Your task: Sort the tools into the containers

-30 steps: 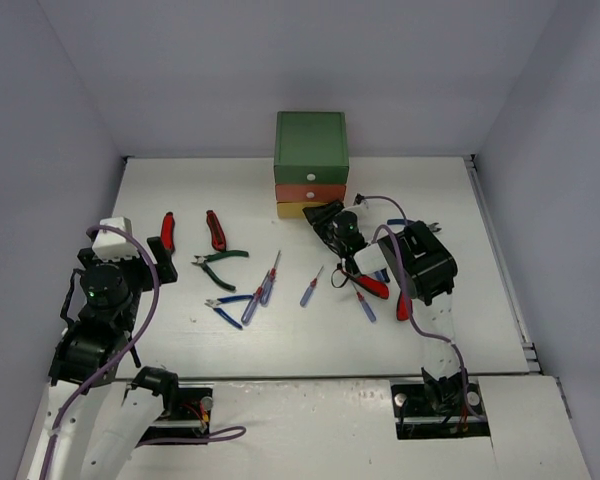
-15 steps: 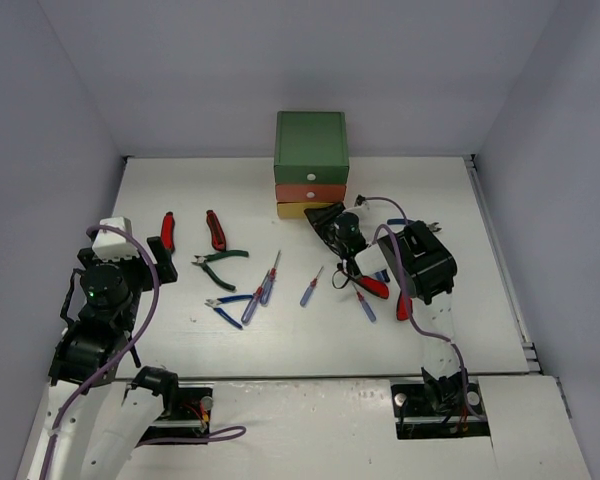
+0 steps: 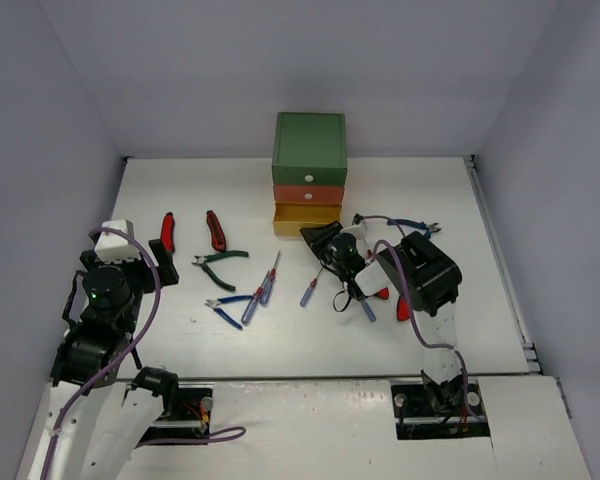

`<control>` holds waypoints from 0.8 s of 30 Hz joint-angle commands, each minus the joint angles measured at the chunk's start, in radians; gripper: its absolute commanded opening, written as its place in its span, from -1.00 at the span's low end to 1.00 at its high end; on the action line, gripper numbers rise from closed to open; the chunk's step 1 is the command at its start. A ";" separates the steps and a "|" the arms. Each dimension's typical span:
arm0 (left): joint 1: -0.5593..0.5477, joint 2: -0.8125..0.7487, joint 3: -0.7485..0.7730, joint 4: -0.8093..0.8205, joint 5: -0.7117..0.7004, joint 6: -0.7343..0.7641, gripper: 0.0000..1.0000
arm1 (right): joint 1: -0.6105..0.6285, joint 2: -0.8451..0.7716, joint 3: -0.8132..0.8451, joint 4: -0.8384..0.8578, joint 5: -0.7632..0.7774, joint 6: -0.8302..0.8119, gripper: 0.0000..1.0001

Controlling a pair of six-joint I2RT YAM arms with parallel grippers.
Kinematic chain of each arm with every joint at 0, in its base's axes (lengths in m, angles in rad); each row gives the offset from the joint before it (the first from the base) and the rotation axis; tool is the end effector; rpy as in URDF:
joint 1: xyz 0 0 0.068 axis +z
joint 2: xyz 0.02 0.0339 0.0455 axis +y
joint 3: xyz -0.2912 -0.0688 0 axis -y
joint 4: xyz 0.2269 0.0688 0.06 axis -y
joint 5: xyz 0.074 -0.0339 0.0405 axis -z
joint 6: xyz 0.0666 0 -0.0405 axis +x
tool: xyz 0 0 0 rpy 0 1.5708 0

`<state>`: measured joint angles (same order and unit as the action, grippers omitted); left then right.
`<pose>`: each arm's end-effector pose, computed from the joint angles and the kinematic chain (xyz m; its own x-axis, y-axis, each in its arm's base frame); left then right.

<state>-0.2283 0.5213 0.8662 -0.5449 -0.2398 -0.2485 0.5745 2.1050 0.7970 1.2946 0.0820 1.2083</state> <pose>0.0977 -0.0065 0.3641 -0.1859 -0.2021 -0.9616 -0.0543 0.9792 -0.1953 0.3602 0.2267 0.1587 -0.4461 0.8213 -0.3556 -0.1572 0.3193 0.9345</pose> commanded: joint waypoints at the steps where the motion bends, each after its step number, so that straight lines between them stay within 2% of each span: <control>1: -0.004 0.008 -0.002 0.047 -0.002 -0.018 0.76 | 0.051 -0.092 -0.043 0.040 0.053 0.046 -0.87; 8: -0.009 0.005 -0.024 0.057 0.006 -0.037 0.76 | 0.100 -0.116 -0.096 0.042 0.083 0.068 -0.85; 17: -0.011 0.003 -0.030 0.052 0.010 -0.044 0.76 | 0.124 -0.166 -0.138 0.008 0.100 0.051 -0.66; 20: -0.013 0.003 -0.030 0.051 0.011 -0.045 0.76 | 0.127 -0.174 -0.144 -0.005 0.094 0.045 -0.41; 22: -0.013 0.003 -0.029 0.051 0.013 -0.049 0.76 | 0.127 -0.190 -0.149 -0.019 0.098 0.042 -0.15; 24: -0.015 0.003 -0.029 0.051 0.014 -0.049 0.76 | 0.128 -0.208 -0.155 -0.043 0.104 0.035 0.02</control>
<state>-0.2359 0.5167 0.8261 -0.5426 -0.2326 -0.2780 0.6952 1.9904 0.6465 1.2547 0.1501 1.2553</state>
